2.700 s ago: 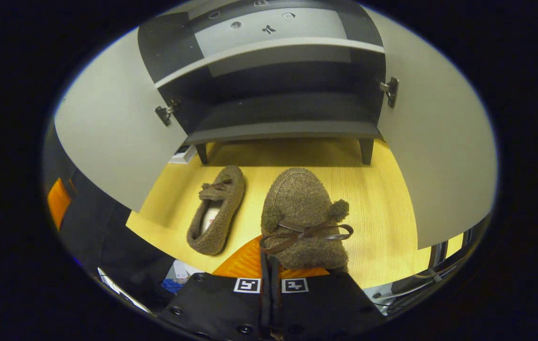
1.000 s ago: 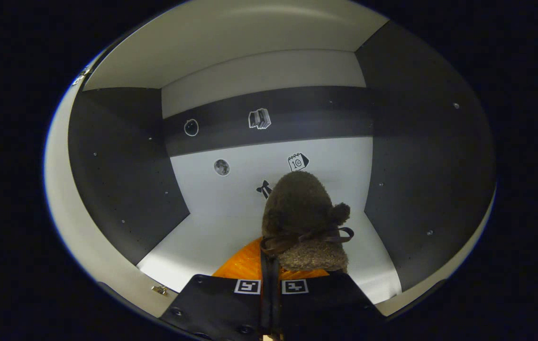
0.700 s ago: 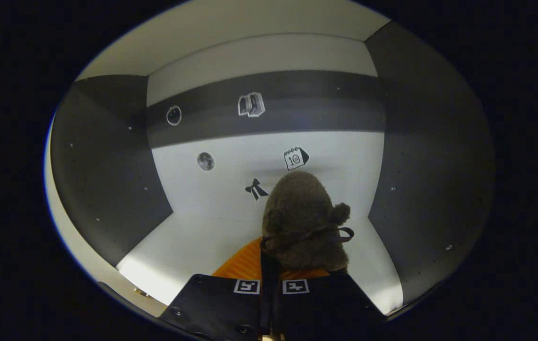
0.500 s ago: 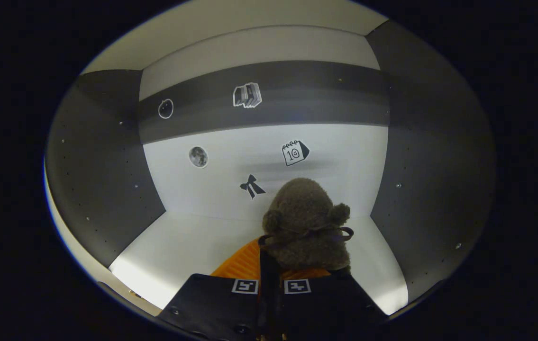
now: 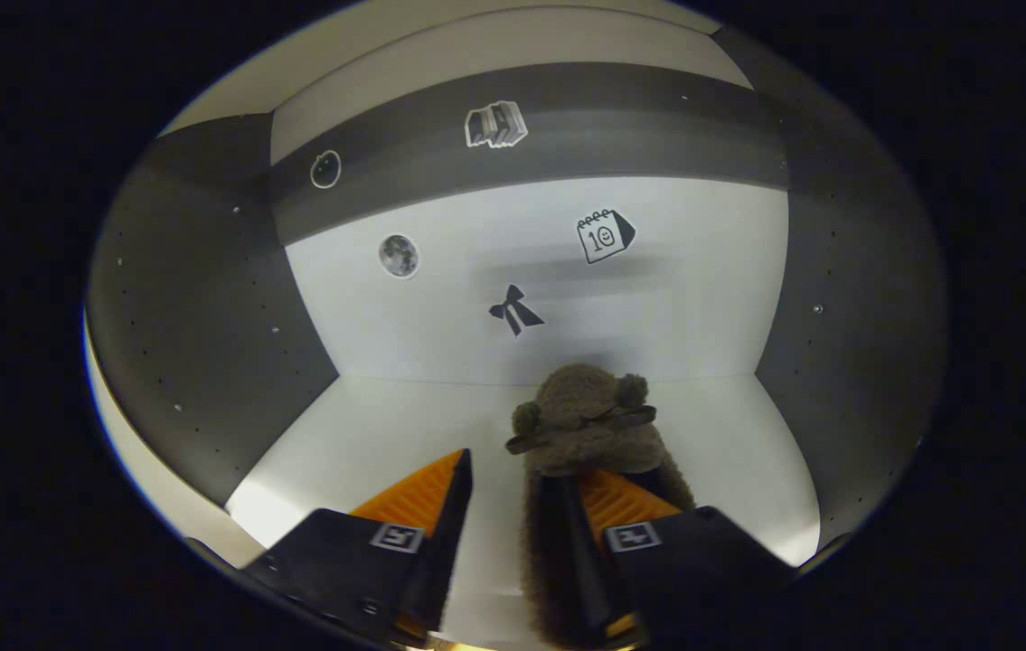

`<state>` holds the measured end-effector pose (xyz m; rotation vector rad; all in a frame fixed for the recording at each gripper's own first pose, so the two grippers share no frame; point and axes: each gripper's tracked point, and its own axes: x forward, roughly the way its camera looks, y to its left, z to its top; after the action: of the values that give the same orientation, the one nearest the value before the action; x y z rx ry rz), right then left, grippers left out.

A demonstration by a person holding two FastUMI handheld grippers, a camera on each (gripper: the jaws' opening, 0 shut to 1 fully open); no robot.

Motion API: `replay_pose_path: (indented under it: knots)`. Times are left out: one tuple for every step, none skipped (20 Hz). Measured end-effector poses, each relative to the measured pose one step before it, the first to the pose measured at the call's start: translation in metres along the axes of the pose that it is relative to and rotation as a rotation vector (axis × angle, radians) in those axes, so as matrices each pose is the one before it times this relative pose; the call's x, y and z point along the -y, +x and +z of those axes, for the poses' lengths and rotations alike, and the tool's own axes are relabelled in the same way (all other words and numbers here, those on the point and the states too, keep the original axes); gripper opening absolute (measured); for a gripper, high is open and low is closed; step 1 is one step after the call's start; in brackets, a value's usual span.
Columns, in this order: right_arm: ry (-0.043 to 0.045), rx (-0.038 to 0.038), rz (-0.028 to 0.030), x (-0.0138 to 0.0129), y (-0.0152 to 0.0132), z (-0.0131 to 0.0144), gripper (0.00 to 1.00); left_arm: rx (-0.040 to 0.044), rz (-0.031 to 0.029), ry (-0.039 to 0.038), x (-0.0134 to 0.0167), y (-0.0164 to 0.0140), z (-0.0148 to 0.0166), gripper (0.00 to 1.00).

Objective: Grab one shoe with the right hand and put it into the shoe cabinet, grab the other shoe with the left hand and put it into the shoe cabinet; then close the right door with the right hand and the left door with the left hand.

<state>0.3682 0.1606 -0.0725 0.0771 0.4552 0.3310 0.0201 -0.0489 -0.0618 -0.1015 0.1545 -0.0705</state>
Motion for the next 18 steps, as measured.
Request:
replay_pose_path:
  knots:
    - [-0.00418,0.0124,0.01232,-0.00392,-0.00781,0.00236,0.75,-0.00432,0.00558,-0.00441,-0.00115,-0.00259,-0.00131,1.0]
    - [-0.00886,-0.00567,-0.00467,-0.00078,-0.00816,-0.00287,0.79,-0.00234,0.00662,-0.00638,-0.00172,-0.00164,-0.00191,0.95]
    - [-0.01336,-0.01208,-0.01097,0.00141,-0.00612,-0.00392,0.82,-0.00321,0.00539,-0.00668,-0.00217,-0.00174,-0.00123,0.95]
    - [-0.00842,-0.0203,0.00307,-0.00158,-0.00614,-0.00529,0.91,-0.00422,0.00582,-0.00817,-0.00266,-0.00129,-0.00241,0.95]
    - [-0.00399,-0.00783,0.00747,-0.00151,-0.00689,-0.00257,0.96,-0.00453,0.00272,-0.0085,-0.00231,-0.00171,-0.0028,1.0]
    - [-0.00817,0.00568,-0.00278,0.00036,-0.00662,-0.00063,0.99,-0.00569,0.00422,-0.00696,-0.0029,-0.0018,-0.00281,1.0]
    - [-0.00647,0.01465,-0.01305,0.0033,-0.00924,0.00084,0.98,-0.00802,0.00599,-0.00217,-0.00369,-0.00037,-0.00445,0.95]
    - [-0.00005,0.02436,-0.01106,0.00199,-0.00995,0.00145,0.98,-0.01102,0.00859,0.00688,-0.0042,0.0008,-0.00323,0.95]
    - [0.00172,0.03733,0.00025,0.00045,-0.01116,0.00452,0.98,-0.01875,0.01014,0.01637,-0.00418,0.0002,-0.00669,0.95]
    - [-0.00312,0.0464,0.01051,-0.00111,-0.01312,0.007,0.98,-0.02918,0.02148,0.0344,-0.0063,-0.00033,-0.00678,0.95]
    - [-0.00551,0.04443,-0.00166,0.0022,-0.01297,0.00643,0.98,-0.02439,0.02809,0.04209,-0.00769,0.00167,-0.0065,0.95]
    - [-0.00261,0.03997,-0.01083,0.00308,-0.0136,0.00583,0.98,-0.02271,0.01355,0.03404,-0.0049,0.00161,-0.00544,0.95]
    - [-0.00308,0.03415,-0.0034,0.0009,-0.01407,0.00421,0.98,-0.0238,-0.00546,0.01821,-0.00046,0.00295,-0.00775,0.95]
    - [-0.00328,0.03569,-0.00291,-0.00063,-0.01431,0.0048,0.98,-0.02728,-0.01438,0.00366,0.00097,0.00245,-0.00763,0.95]
    - [-0.00117,0.03393,-0.00196,-0.00046,-0.01446,0.0037,0.98,-0.02877,-0.01688,-0.00301,0.00189,0.00294,-0.0107,0.95]
    - [0.00122,0.03013,0.00596,-0.00342,-0.0138,0.00101,0.92,-0.03184,-0.01804,-0.00226,0.00289,0.00423,-0.00969,1.0]
    - [-0.00737,0.02334,0.01696,-0.00528,-0.01366,-0.00036,0.98,-0.03048,-0.01475,0.001,0.00137,0.005,-0.00905,0.98]
    - [-0.01052,0.01823,-0.00097,-0.00122,-0.01353,-0.00243,0.97,-0.02605,-0.01261,0.00827,0.00206,0.00538,-0.00776,0.95]
